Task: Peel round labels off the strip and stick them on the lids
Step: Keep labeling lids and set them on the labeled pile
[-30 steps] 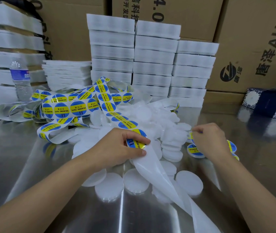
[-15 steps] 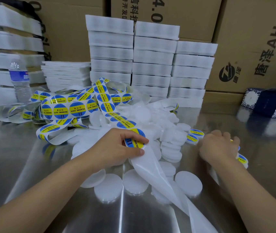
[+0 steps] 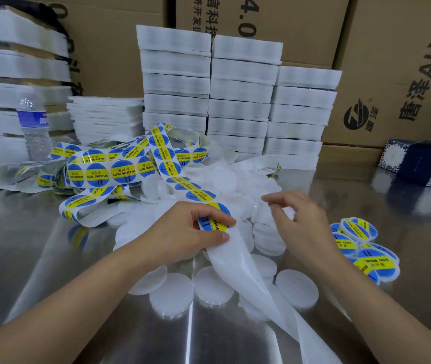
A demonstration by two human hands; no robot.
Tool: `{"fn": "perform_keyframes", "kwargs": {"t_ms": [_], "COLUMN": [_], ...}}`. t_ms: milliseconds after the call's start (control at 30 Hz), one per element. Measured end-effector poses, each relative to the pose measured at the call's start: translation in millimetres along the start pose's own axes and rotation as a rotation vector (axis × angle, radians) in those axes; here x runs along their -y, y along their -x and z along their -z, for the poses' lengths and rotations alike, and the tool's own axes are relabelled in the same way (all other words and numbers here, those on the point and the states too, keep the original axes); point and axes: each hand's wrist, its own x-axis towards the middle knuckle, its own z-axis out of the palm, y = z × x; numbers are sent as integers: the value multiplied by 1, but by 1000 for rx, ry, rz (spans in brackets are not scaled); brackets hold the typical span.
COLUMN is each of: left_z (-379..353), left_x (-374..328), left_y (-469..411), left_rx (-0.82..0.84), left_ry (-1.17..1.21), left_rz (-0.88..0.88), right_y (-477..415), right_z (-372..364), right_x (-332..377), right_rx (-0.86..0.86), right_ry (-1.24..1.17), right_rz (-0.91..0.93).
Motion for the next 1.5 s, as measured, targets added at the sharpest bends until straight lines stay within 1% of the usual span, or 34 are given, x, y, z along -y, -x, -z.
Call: {"fn": "perform_keyframes", "kwargs": {"t_ms": [67, 100, 167, 233, 300, 367, 567, 700, 800, 900, 1000, 1100, 1233, 1300, 1367, 1433, 1500], "left_z": [0, -1, -2, -4, -5, -5, -8, -7, -6, -5, -6, -5, -4, -4, 0, 7, 13], "left_x": [1, 2, 4, 4, 3, 2, 2, 3, 2, 2, -2, -5, -4, -4, 0, 5, 6], "left_y": [1, 2, 4, 6, 7, 9, 13, 12, 14, 15, 17, 14, 3, -3, -8, -11, -12], "left_rx": [33, 33, 18, 48, 84, 98, 127, 140, 149, 152, 139, 47, -77, -195, -330, -421, -465], "left_ry": [-41, -109, -374, -637, -765, -815, -833, -742, -634, -537, -426, -227, 47, 137, 206, 247, 295], "left_rz": [-35, -73, -164, -214, -231, -247, -321, -362, -412, -427, -380, -326, -81, 44, 162, 210, 211], "right_y": [7, 10, 16, 20, 21, 22, 22, 20, 19, 20, 22, 23, 27, 31, 33, 32, 29], "right_z": [-5, -8, -12, -16, -17, -17, -16, -15, -14, -14, -14, -11, -8, -7, -6, -1, 7], "right_x": [11, 16, 22, 25, 26, 28, 30, 27, 26, 28, 30, 34, 40, 43, 45, 45, 43], "right_rx": [52, 78, 112, 123, 95, 55, -11, -90, -108, -76, -17, 97, 285, 415, 554, 722, 889], "right_ry": [-106, -139, -161, -158, -158, -147, -55, 1, 34, 18, -36, -151, -196, -189, -214, -289, -400], "right_rz": [48, 74, 136, 191, 224, 251, 363, 455, 507, 485, 414, 327, 327, 318, 267, 152, 64]}}
